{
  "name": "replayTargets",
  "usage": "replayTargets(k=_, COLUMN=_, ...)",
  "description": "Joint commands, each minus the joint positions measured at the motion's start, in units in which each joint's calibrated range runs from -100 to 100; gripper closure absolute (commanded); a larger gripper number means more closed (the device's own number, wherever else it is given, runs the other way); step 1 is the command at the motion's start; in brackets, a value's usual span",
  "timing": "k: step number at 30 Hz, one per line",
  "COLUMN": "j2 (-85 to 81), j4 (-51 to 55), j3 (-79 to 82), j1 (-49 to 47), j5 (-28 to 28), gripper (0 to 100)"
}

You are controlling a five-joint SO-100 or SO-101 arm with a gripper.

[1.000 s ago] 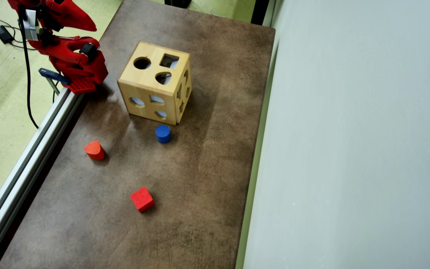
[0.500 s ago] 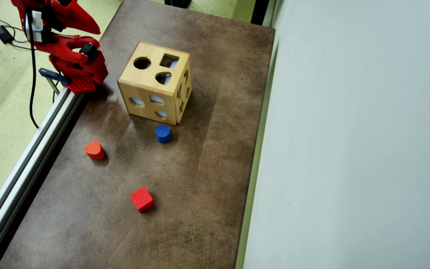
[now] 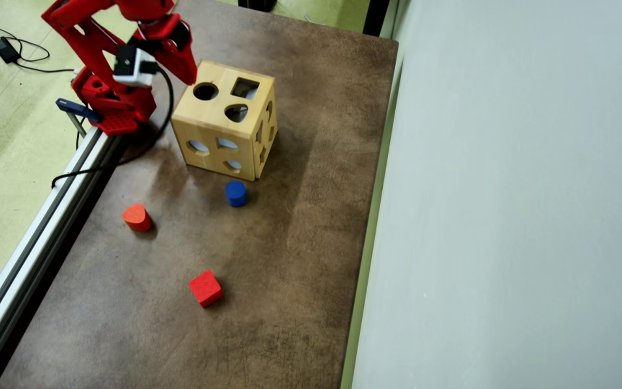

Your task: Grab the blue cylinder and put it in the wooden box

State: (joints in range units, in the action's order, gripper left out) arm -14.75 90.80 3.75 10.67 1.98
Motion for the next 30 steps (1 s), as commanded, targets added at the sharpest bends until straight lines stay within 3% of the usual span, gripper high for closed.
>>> replayTargets(k=1, j2=11.1, j4=-6.4, j3=-3.7, j1=4.6, j5=0.2, gripper=97)
replayTargets(k=13, j2=30.1, j4=-23.0, j3=-3.7, j1=7.3, j5=0.3, gripper=97)
replayTargets(k=30, j2=32.5, j4=-24.0, j3=-4.9, j1=7.2, j5=0.5, gripper=97)
